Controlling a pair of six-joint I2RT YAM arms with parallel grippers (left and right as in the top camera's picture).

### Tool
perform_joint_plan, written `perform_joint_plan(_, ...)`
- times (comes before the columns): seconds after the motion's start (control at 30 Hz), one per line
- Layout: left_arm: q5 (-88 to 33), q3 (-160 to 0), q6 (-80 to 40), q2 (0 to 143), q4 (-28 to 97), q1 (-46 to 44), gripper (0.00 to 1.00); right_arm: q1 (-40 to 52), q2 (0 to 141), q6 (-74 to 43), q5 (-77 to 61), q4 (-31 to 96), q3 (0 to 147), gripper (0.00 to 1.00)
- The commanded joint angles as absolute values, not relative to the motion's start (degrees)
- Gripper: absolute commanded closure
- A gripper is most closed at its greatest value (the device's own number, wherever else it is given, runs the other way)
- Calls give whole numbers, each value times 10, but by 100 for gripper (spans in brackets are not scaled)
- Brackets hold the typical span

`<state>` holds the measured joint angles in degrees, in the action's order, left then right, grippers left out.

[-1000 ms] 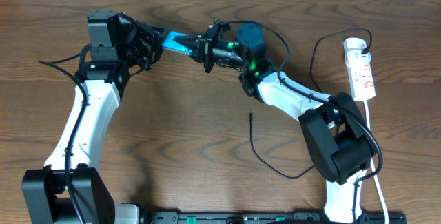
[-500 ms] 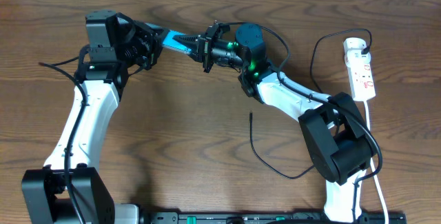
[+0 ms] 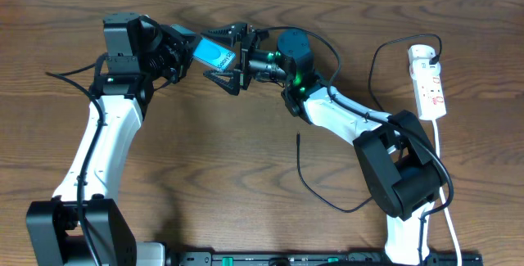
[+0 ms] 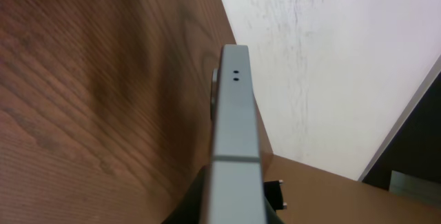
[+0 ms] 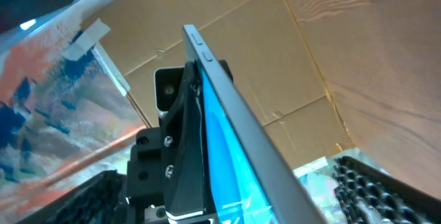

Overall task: Plug charger to phone and switch on socket
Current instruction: 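Open the right gripper to release the phone, keeping the left gripper closed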

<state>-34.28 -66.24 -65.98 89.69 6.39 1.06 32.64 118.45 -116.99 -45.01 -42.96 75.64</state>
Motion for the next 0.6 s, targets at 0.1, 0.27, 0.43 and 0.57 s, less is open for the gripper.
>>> perform_joint_plan(0.1,-338,-668,-642,897,61,17,93,327,1179,-1091,-455,-430,762,1)
perform_joint_plan(0.27,-341,-668,-628,897,75,57,93,307,1179,-981,-473,-373,762,1)
perform_joint_plan(0.43,-401,-668,-613,897,87,121,93,259,1179,-835,-482,-263,762,1)
perform_joint_plan(0.57,-490,-668,-571,897,89,158,93,220,1179,-750,-507,-209,762,1)
